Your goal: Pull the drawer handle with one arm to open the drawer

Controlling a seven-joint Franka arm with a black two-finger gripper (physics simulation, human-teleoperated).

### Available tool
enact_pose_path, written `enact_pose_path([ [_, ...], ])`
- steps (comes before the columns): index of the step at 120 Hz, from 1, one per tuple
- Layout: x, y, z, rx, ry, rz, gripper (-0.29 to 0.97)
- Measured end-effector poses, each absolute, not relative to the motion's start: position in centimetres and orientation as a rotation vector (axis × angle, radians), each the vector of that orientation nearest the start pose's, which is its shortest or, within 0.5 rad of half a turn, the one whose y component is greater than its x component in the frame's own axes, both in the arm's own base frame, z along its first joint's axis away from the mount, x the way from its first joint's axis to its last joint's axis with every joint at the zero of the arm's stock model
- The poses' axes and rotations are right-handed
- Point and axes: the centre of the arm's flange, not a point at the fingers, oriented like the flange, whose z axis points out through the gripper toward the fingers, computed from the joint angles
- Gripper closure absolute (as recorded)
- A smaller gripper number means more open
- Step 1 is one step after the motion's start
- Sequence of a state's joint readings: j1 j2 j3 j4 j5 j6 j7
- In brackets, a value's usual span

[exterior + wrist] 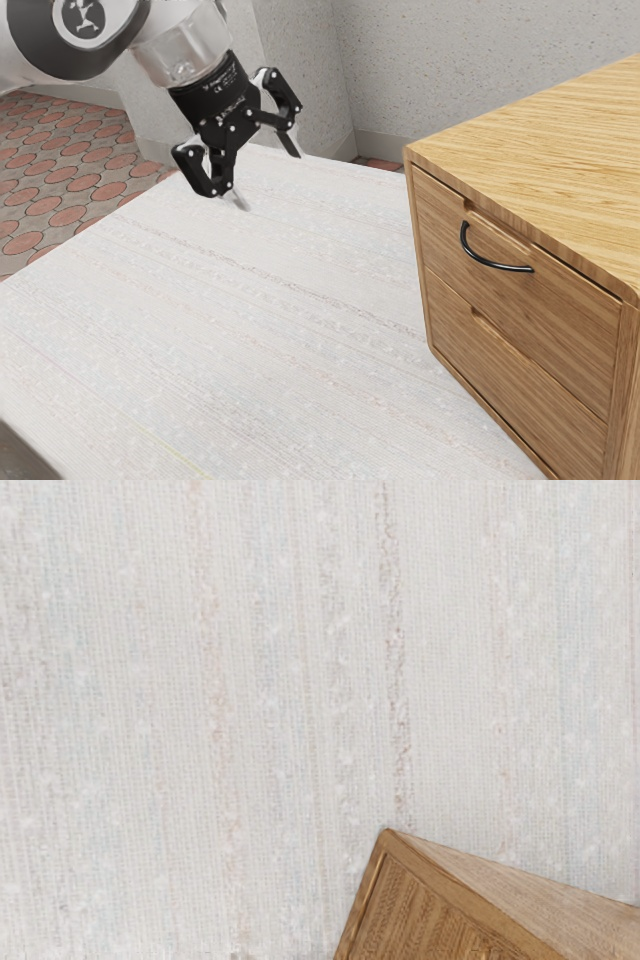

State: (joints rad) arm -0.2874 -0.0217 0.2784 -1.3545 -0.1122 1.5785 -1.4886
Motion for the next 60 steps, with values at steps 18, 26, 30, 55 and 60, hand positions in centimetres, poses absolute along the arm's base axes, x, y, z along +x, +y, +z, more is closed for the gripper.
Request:
enact_pose_path([
  [18,54.9,-1.9,74.4,-2.636,-2.304,-0.214,0.05],
  [26,55.2,-2.4,74.9,-2.693,-2.3,-0.241,0.05],
  [30,55.3,-2.7,75.0,-2.721,-2.288,-0.253,0.04],
  [55,55.9,-4.6,73.6,-2.852,-2.22,-0.218,0.02],
  [60,56.1,-4.9,73.3,-2.865,-2.209,-0.217,0.02],
])
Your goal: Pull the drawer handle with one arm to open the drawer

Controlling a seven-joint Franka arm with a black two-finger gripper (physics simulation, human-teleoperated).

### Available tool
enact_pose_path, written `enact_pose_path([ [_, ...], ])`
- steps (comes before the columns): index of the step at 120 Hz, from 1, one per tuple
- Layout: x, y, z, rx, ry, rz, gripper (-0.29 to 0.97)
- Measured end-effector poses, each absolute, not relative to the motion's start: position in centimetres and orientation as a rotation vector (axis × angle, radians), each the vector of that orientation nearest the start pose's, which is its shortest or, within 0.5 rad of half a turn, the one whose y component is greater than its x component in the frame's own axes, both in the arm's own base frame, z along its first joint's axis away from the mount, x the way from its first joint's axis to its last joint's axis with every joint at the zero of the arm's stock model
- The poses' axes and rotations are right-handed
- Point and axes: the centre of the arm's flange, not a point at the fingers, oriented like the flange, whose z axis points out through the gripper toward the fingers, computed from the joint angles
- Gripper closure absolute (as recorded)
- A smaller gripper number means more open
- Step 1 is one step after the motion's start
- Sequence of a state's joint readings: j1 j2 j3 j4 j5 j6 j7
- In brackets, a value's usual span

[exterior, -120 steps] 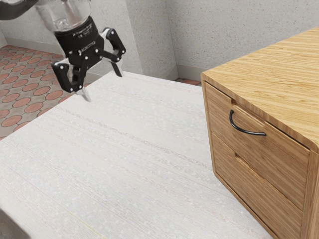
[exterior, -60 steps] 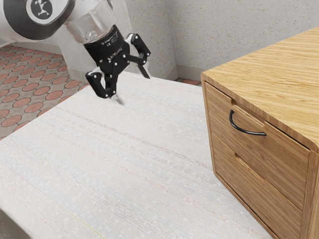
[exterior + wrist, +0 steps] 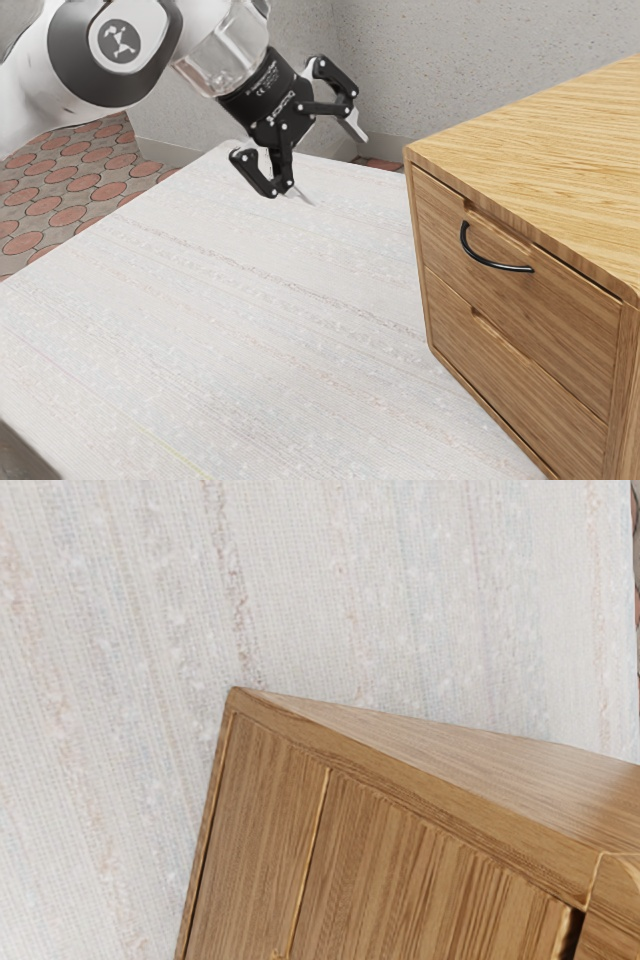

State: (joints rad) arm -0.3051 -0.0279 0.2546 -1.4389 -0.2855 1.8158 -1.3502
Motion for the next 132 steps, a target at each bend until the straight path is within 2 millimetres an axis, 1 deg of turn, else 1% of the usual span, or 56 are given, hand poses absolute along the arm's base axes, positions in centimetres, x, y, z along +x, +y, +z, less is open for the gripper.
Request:
enact_pose_path([
  [6,56.5,-5.1,72.8,-2.874,-2.198,-0.217,0.02],
  [12,57.7,-5.4,71.4,-2.863,-2.186,-0.204,0.02],
  [15,58.2,-5.5,70.9,-2.861,-2.179,-0.207,0.03],
  [24,58.7,-6.1,70.8,-2.88,-2.152,-0.229,0.03],
  [37,57.8,-8.0,72.1,-2.944,-2.09,-0.267,0.05],
  [65,56.9,-13.4,72.2,-3.051,-1.915,-0.279,0.08],
  [78,55.7,-15.4,73.0,-3.093,-1.838,-0.29,0.09],
  [96,55.1,-18.1,71.9,-3.111,-1.744,-0.257,0.09],
  [108,54.6,-19.4,71.8,-3.127,-1.702,-0.246,0.1],
  [122,54.1,-20.3,71.7,-3.136,-1.672,-0.235,0.1],
  [132,52.7,-20.3,72.3,-3.151,-1.66,-0.237,0.11],
])
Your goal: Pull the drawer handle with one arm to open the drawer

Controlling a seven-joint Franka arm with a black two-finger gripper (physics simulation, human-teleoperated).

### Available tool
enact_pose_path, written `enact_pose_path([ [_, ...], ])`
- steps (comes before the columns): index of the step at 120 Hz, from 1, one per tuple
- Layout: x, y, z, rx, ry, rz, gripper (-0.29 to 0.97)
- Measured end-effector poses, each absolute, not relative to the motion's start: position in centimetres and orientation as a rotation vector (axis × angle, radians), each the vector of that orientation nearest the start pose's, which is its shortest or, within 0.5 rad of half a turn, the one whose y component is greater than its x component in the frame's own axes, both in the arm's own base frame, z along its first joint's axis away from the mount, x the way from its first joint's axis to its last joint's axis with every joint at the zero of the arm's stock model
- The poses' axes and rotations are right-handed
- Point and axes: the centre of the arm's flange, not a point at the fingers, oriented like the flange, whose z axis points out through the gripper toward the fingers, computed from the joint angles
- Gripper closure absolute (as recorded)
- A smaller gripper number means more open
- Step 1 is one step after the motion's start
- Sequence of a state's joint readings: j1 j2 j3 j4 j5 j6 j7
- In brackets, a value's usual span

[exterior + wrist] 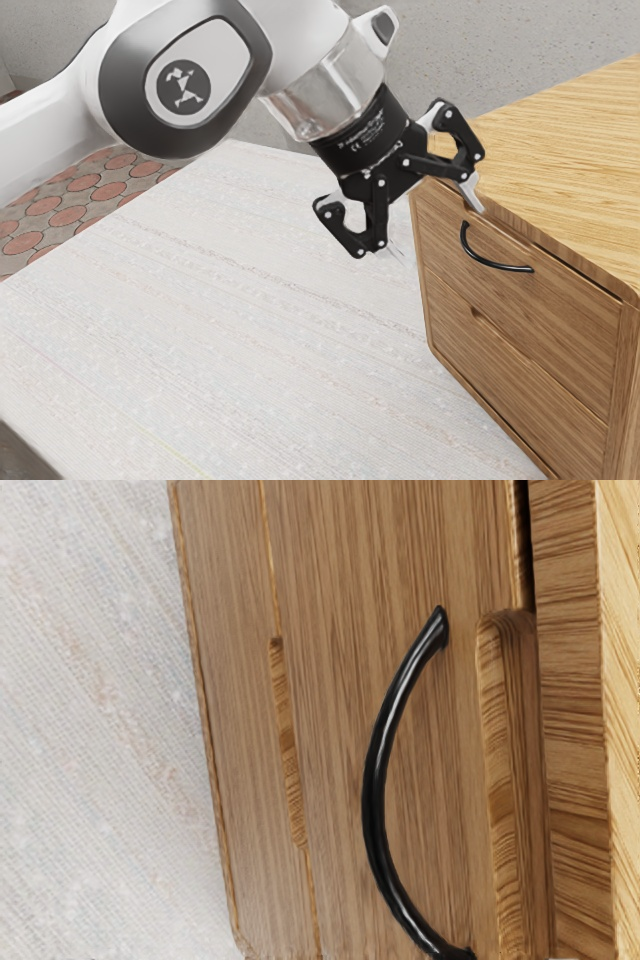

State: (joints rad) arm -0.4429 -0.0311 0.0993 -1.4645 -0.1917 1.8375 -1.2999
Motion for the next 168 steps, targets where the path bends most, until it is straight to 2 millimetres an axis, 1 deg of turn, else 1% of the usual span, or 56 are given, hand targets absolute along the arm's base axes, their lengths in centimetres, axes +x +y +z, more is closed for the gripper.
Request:
enact_pose_path([
  [5,52.4,-19.9,72.5,-3.15,-1.668,-0.242,0.12],
  [10,52.7,-18.8,72.0,-3.125,-1.702,-0.242,0.12],
  [19,54.2,-15.1,71.0,-3.049,-1.81,-0.259,0.13],
  [26,55.1,-12.0,70.8,-2.994,-1.895,-0.288,0.14],
  [31,55.5,-10.3,70.8,-2.963,-1.941,-0.307,0.15],
  [35,55.7,-9.5,70.9,-2.948,-1.964,-0.319,0.15],
  [40,55.7,-9.1,71.0,-2.943,-1.974,-0.33,0.15],
  [44,55.7,-9.3,71.1,-2.95,-1.969,-0.336,0.15],
  [48,55.6,-10.0,71.2,-2.964,-1.953,-0.338,0.16],
  [53,55.3,-11.3,71.3,-2.991,-1.921,-0.335,0.16],
  [67,54.2,-15.7,71.5,-3.078,-1.806,-0.315,0.16],
  [72,53.9,-16.8,71.4,-3.098,-1.777,-0.308,0.17],
  [77,53.8,-17.5,71.3,-3.109,-1.76,-0.303,0.17],
  [86,54.0,-17.6,71.1,-3.108,-1.759,-0.298,0.18],
  [110,55.0,-15.4,70.6,-3.063,-1.826,-0.318,0.2],
  [125,55.4,-15.1,70.5,-3.055,-1.84,-0.326,0.22],
  [139,55.2,-15.8,70.5,-3.07,-1.822,-0.326,0.23],
  [168,54.7,-19.1,69.9,-3.123,-1.739,-0.301,0.25],
])
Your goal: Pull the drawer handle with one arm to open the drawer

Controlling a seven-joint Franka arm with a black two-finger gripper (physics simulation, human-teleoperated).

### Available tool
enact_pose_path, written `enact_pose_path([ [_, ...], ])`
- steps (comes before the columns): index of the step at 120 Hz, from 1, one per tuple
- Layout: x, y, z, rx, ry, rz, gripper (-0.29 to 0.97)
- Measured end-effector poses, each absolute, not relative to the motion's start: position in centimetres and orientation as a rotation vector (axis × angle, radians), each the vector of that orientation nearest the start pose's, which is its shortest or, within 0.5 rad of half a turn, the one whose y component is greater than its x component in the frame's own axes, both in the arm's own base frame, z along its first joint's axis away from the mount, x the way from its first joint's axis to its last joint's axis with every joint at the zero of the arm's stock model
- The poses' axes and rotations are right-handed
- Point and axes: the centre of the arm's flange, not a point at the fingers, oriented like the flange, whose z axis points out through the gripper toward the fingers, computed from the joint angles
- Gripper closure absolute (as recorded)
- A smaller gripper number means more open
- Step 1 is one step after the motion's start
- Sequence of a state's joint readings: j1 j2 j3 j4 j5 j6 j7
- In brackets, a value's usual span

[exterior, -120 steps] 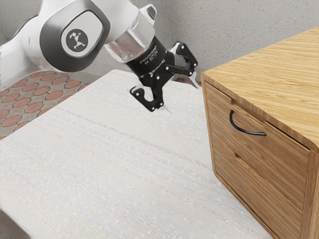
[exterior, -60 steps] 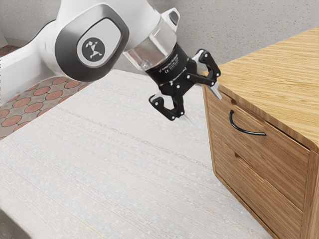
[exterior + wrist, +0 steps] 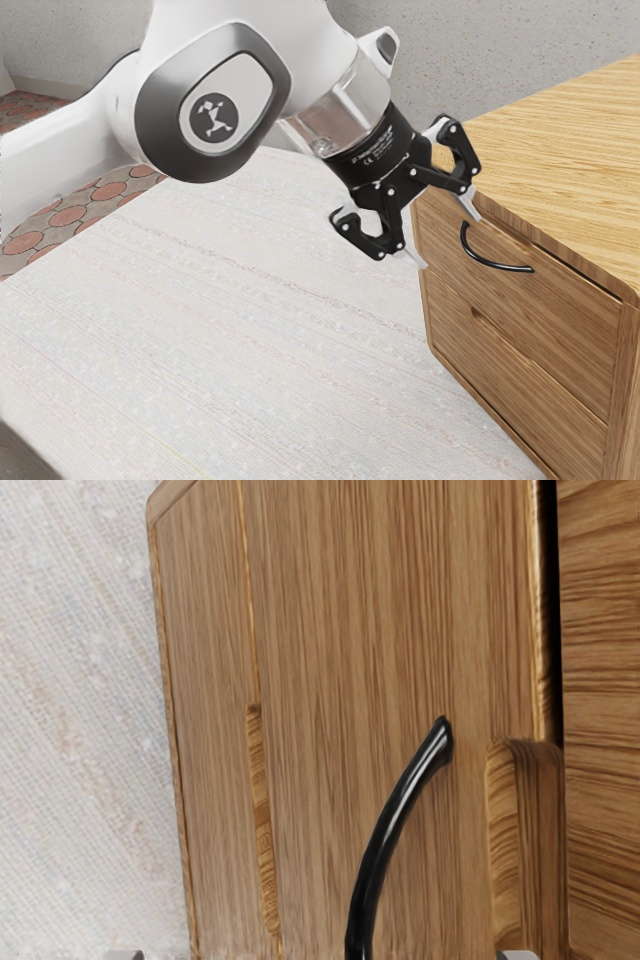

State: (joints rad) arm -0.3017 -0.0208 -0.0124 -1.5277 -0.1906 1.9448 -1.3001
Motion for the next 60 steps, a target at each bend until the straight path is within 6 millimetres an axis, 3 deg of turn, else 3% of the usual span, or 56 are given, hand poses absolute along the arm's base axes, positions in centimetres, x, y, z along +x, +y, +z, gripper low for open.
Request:
enact_pose_path([
  [28,54.1,-21.6,69.0,-3.155,-1.674,-0.268,0.27],
  [60,53.9,-22.7,68.2,-3.166,-1.641,-0.244,0.28],
])
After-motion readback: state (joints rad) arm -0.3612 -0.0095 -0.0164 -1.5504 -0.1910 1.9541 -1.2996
